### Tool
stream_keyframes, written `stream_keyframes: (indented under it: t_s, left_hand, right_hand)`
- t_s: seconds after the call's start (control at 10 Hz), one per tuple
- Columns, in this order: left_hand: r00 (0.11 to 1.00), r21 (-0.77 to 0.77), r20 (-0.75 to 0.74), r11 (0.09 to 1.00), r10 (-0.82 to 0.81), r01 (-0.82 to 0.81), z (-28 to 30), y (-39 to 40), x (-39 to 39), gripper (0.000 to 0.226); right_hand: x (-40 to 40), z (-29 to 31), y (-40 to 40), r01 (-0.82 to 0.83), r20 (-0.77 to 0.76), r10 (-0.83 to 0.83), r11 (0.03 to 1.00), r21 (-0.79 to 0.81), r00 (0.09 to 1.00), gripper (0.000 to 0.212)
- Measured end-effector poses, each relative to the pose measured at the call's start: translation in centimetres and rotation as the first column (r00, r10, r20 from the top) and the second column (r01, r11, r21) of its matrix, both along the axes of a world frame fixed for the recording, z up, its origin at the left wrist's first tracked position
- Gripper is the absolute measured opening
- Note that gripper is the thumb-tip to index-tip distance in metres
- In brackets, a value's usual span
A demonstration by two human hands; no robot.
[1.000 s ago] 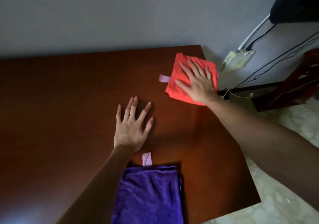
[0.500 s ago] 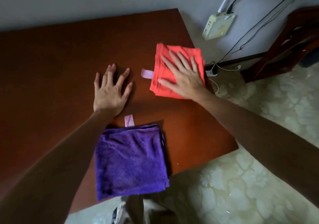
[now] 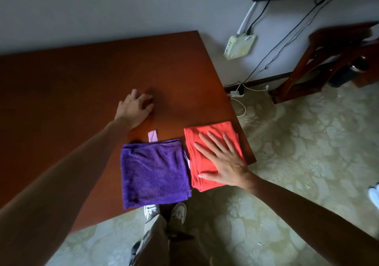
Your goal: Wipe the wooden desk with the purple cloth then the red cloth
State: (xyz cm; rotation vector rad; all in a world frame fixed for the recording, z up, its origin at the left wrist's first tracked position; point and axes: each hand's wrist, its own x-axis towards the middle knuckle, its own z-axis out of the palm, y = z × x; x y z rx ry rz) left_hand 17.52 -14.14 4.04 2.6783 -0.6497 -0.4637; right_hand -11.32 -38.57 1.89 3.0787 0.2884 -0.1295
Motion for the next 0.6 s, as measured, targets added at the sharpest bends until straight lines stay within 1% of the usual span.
stream_keyframes:
  t_s: [0.1,0.2,0.3,0.4,0.5,0.6]
  left_hand:
    - [0.997,-0.217,-0.021,0.974,0.068,-0.071,2.4,2.6,-3.8,0.034]
    - [0.994,-0.327,-0.037,0.939,0.104,-0.111,4.0,6.8,-10.2,0.034]
    - [0.989,-0.33,-0.039,0.932,0.143,-0.148,4.8,11.1,-18.0,0.037]
    - [0.975,-0.376,-0.04,0.901,0.217,-0.216,5.4,13.4,-24.9,0.029]
    - [0.962,-0.364,-0.059,0.892,0.266,-0.269,3.2,14.5,-29.7,0.023]
    - [0.878,-0.325,-0.178,0.816,0.444,-0.479,0.7,14.5,-32.2,0.025]
  right_hand:
    - [0.4,0.4,-0.5,-0.039,-0.02,0.039,0.999,0.006,0.999,0.097]
    - [0.9,0.9,-1.1,-0.074,-0.069,0.076,0.997,0.03,0.995,0.096]
    - [1.5,1.1,-2.3,-0.106,-0.084,0.112,0.992,0.072,0.99,0.092]
    - [2.8,1.0,-2.9,-0.101,-0.044,0.105,0.991,0.086,0.993,0.091]
    - [3.4,1.3,-3.1,-0.112,-0.058,0.117,0.99,0.087,0.991,0.089]
    - [3.2,1.5,-1.8,-0.043,-0.031,0.05,0.98,0.195,0.998,0.078]
